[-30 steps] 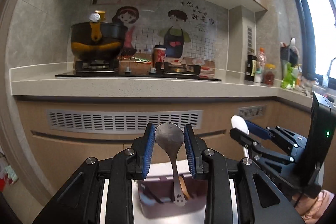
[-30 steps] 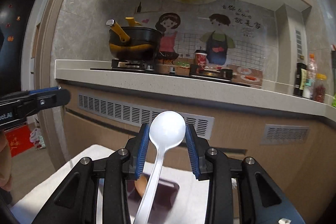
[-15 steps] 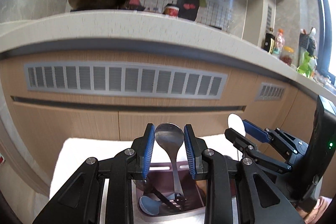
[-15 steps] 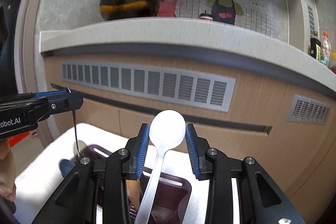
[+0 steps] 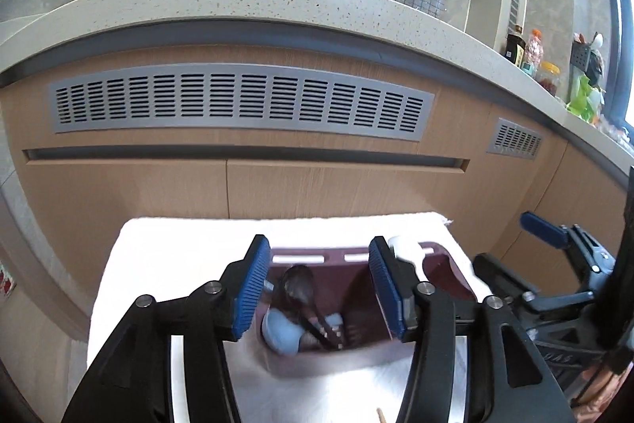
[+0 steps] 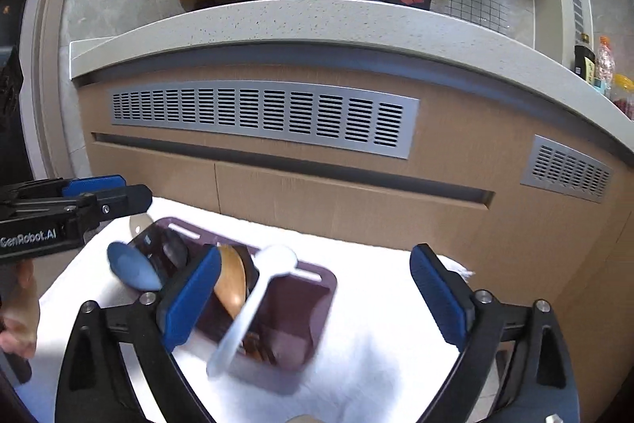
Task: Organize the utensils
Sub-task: 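Move the left tool to the chopsticks while the right tool approaches the white-knob spoon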
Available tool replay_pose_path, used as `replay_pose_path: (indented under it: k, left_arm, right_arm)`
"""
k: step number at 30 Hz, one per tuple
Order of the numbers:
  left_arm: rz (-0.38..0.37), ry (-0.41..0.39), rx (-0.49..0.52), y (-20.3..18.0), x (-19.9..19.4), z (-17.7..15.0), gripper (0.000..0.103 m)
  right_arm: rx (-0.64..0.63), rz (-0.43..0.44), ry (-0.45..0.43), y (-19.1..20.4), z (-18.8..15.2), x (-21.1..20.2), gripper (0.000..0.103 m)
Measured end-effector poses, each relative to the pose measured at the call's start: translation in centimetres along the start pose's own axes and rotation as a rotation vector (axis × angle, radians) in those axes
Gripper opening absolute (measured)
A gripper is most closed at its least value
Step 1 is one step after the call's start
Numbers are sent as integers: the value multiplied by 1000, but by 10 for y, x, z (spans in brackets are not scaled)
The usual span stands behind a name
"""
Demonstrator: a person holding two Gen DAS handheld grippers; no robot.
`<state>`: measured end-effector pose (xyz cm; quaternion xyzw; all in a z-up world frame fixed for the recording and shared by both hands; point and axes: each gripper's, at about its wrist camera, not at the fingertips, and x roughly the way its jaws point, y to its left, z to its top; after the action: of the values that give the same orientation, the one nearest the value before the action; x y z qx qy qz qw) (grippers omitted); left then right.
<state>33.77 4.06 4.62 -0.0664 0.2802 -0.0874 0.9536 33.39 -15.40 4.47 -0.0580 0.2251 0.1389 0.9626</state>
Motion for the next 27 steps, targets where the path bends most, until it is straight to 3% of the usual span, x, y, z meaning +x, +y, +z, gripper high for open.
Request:
replay_pose_path:
  k: [9, 13, 16, 21, 27]
  left_arm:
    - [14, 87, -21, -3, -38, -51, 62]
    - [-10, 173, 9, -8, -45, -85, 66]
    - [-5, 235, 27, -14, -46, -109, 66]
    - [-60, 337, -4, -22, -51, -143, 66]
    - [-89, 403, 101, -45, -63, -167, 66]
  right_arm:
    - [-55, -12, 69, 2, -28, -41, 100]
    - [-41, 27, 150, 4, -53, -50, 100]
    - [-103, -1, 222, 11, -79, -56, 100]
    - [-145, -16, 246, 16, -98, -66, 100]
    - [-152, 88, 291, 24, -130, -95, 100]
